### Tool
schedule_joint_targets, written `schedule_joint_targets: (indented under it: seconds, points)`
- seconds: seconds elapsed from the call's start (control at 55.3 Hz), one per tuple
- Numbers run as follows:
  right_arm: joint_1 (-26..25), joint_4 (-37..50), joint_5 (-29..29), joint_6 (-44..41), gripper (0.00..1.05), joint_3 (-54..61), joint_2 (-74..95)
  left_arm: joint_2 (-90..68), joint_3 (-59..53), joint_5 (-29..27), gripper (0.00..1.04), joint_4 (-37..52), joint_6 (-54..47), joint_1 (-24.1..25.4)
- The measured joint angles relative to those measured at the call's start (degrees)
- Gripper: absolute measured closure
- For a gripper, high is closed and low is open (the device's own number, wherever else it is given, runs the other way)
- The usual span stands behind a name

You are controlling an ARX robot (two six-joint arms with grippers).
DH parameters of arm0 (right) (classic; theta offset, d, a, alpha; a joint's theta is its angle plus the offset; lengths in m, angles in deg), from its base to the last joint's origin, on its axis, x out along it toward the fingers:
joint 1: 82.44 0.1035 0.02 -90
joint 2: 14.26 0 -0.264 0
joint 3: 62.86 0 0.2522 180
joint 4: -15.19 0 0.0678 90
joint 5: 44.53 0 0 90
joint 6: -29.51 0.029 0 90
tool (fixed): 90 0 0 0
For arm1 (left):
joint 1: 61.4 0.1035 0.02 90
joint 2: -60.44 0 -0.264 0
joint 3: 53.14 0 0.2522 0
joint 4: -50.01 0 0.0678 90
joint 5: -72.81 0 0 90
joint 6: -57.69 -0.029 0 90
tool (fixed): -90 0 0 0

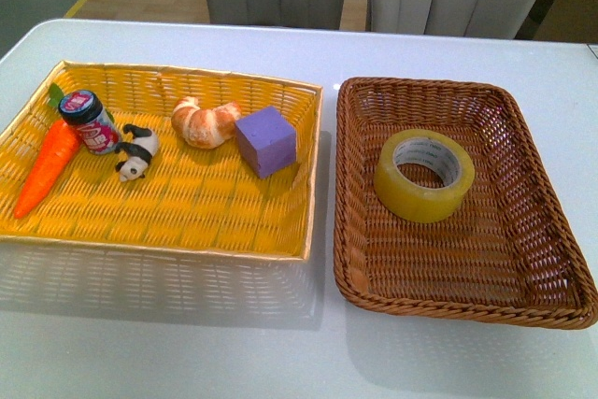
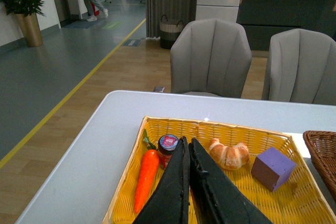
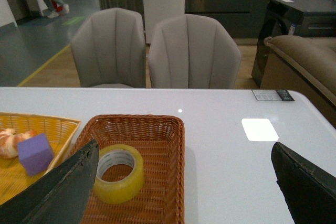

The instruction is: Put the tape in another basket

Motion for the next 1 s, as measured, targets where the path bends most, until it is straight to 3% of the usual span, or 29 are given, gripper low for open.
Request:
schedule_joint_targets:
  seconds: [0.127, 0.235, 0.688, 0.995]
  points:
    - [0.00, 0.00, 0.00, 0.00, 0.09, 0.00, 0.00, 1.77, 0.00, 0.02, 1.03, -1.81, 0.00, 0.00]
    - [0.00, 0.00, 0.00, 0.00, 0.09, 0.00, 0.00, 9.46, 0.02, 0.02, 1.03, -11.19, 0.00, 0.00]
    - [0.02, 0.00, 0.00, 0.00, 0.09, 0.00, 0.00, 10.95, 0.02, 0.00, 1.03, -11.93, 0.02, 0.02]
    - [0.00, 0.00, 0.00, 0.00, 0.09, 0.00, 0.00, 10.97, 0.02, 0.02, 0.50, -11.93, 0.00, 0.02]
